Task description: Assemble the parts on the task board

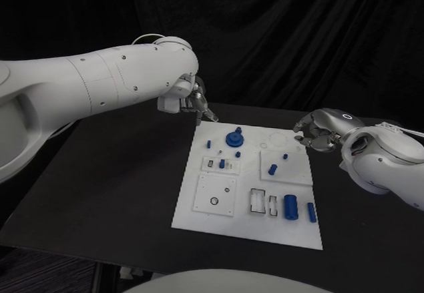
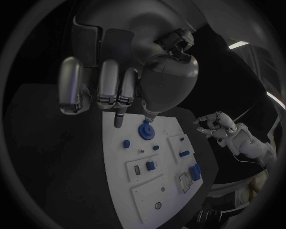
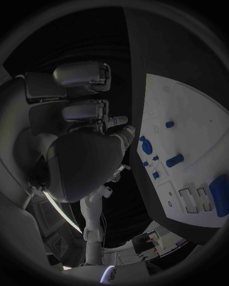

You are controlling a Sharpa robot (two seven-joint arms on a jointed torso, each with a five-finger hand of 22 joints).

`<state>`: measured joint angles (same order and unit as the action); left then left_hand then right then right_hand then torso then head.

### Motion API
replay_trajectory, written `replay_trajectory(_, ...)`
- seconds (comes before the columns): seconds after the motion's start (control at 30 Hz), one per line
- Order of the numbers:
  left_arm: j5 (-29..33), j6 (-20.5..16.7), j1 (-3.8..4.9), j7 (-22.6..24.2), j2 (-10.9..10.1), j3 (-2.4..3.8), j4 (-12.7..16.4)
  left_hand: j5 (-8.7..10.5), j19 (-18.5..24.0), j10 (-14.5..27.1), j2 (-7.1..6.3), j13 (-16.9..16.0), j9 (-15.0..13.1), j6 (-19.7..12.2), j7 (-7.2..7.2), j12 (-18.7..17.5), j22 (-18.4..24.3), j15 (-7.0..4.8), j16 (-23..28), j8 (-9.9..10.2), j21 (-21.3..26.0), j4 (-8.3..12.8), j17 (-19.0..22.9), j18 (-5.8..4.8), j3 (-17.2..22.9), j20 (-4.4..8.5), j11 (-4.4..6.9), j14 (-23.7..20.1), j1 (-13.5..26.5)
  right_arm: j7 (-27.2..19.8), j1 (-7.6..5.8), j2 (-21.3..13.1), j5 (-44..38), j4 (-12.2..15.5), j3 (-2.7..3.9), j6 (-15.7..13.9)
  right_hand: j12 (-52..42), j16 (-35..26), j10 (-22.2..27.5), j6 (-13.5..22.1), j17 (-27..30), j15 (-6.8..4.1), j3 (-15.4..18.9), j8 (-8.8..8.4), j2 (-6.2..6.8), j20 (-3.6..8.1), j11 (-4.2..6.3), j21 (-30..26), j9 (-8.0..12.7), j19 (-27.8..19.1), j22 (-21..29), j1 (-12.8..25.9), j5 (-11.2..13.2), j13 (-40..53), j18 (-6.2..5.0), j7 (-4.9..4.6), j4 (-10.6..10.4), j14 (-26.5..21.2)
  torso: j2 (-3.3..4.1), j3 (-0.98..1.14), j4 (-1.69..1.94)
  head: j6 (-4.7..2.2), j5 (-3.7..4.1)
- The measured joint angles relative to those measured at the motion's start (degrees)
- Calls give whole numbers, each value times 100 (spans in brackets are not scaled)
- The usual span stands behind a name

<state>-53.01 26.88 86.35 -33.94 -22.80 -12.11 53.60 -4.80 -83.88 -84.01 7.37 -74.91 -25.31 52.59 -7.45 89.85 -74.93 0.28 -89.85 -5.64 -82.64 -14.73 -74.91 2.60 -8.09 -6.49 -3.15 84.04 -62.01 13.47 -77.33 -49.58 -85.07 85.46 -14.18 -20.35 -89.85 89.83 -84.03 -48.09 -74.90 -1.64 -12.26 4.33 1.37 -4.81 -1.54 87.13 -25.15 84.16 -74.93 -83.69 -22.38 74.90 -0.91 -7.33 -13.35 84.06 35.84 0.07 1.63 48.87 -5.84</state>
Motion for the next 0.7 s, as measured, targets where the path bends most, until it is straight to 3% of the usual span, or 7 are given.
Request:
replay_trajectory(0.2, 64, 128, 4, -58, 91, 0, -134, -83, -12, 2, 30, 0, -108, 484, 148, 0, 0, -124, 0, -140, 0, 95, 0, 0, -10, 100, 115, 0, -30, -2, 0, 42, 0, -35, -1, -1, 0, 0, 0, 0, 0, 0, 0, 0, 0, 0, 0, 0, 7, 0, 0, 0, 0, 0, 0, 0, 0, 0, 3, 8, -45, -6, -24)
replay_trajectory(0.47, 99, 268, -27, -156, 240, 1, -311, -152, -19, -3, 96, 0, -254, 611, 226, 0, 1, -173, 0, -194, 0, 276, 0, 0, 83, 149, 161, -9, -147, -8, 0, 66, 0, -40, -2, -5, 0, 0, 0, 0, 0, 0, 0, 0, 0, 0, 0, 0, 6, 0, 1, 0, 0, 0, 0, 0, 0, 0, 21, 2, -57, -24, -32)
replay_trajectory(0.6, 108, 310, -82, -190, 277, 0, -364, -331, -19, -9, 81, 0, -495, 649, 264, 0, 1, -224, 0, -298, 35, 447, 0, 0, 171, 190, 216, 1, -235, -13, 0, 66, 0, -36, -2, -13, 0, 0, 0, 0, 0, 0, 0, 0, 0, 0, 0, 0, 6, 0, 1, 0, 0, 0, 0, 0, 0, 0, 31, -3, -60, -25, -38)
replay_trajectory(0.7, 110, 321, -116, -210, 300, -1, -388, -349, 1, -9, 81, 0, -639, 649, 264, 0, 1, -224, 0, -301, 45, 487, 0, 0, 196, 210, 216, 1, -235, -18, 0, 58, 0, -29, -1, -24, 0, 0, 0, -21, 0, 0, 0, 0, 0, 0, 0, 0, 6, 0, 1, 0, 0, 0, 0, 21, 0, 0, 36, -4, -72, -25, -51)
